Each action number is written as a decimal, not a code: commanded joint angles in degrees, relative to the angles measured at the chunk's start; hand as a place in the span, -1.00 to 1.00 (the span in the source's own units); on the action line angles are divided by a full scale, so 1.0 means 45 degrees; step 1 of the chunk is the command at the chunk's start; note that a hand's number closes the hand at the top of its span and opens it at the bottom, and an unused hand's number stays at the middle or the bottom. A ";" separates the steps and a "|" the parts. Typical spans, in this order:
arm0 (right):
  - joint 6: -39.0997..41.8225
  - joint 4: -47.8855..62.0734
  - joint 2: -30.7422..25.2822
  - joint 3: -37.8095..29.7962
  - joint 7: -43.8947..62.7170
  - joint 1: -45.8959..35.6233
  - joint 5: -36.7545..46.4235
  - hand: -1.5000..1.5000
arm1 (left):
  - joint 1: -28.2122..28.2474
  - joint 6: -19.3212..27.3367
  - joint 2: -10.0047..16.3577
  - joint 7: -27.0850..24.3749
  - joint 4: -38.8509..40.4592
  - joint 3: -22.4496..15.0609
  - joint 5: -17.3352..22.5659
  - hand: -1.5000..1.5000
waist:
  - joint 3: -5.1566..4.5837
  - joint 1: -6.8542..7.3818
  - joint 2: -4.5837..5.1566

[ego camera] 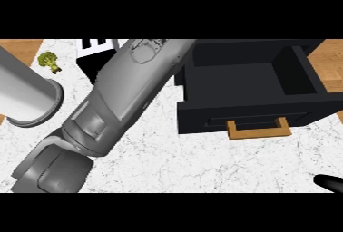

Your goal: Pick up the can, place it into the drawer and close the drawer

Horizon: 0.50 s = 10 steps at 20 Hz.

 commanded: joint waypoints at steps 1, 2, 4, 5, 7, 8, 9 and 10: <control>-0.0210 -0.0236 0.0106 0.0472 0.0399 -0.0243 0.0357 -1.00 | -0.0322 0.0215 0.0001 -0.0603 0.0986 -0.0696 0.0662 1.00 | 0.0006 -0.0266 0.0085; 0.0279 0.0256 -0.0172 0.0005 -0.0169 -0.0051 -0.0170 -1.00 | -0.0587 0.0643 0.0001 -0.0500 0.1021 -0.0836 0.0847 1.00 | 0.0019 -0.0369 0.0085; -0.0187 -0.0335 -0.0196 0.0379 0.0589 -0.0654 0.0246 -1.00 | -0.0862 0.0581 0.0001 -0.1062 0.1548 -0.0741 0.0685 1.00 | 0.0008 -0.0344 0.0141; 0.0140 0.0457 -0.0284 0.0138 -0.0079 -0.0556 0.0048 -1.00 | -0.0918 0.0994 0.0001 -0.0856 0.1524 -0.1057 0.0937 1.00 | 0.0023 -0.0403 0.0135; -0.0101 0.0098 -0.0400 0.0065 0.0598 -0.0817 -0.0059 -1.00 | -0.0795 0.1096 0.0001 -0.1035 0.1814 -0.1074 0.1122 -1.00 | 0.0010 -0.0340 0.0117; -0.0264 0.0677 -0.0217 0.0241 0.0325 -0.1140 0.0137 -1.00 | -0.1141 0.1378 0.0001 -0.0500 0.1955 -0.1217 0.1132 -1.00 | 0.0014 -0.0221 0.0109; -0.0242 -0.0044 -0.0360 0.0074 0.0871 -0.0875 -0.0088 -1.00 | -0.1463 0.1630 0.0001 -0.0478 0.2250 -0.1260 0.1024 -1.00 | 0.0014 -0.0403 0.0105; -0.0009 -0.0022 -0.0154 0.0348 0.0367 -0.0435 0.0105 -1.00 | -0.1271 0.1874 0.0001 -0.1124 0.2254 -0.1077 0.1190 -1.00 | 0.0021 -0.0512 0.0158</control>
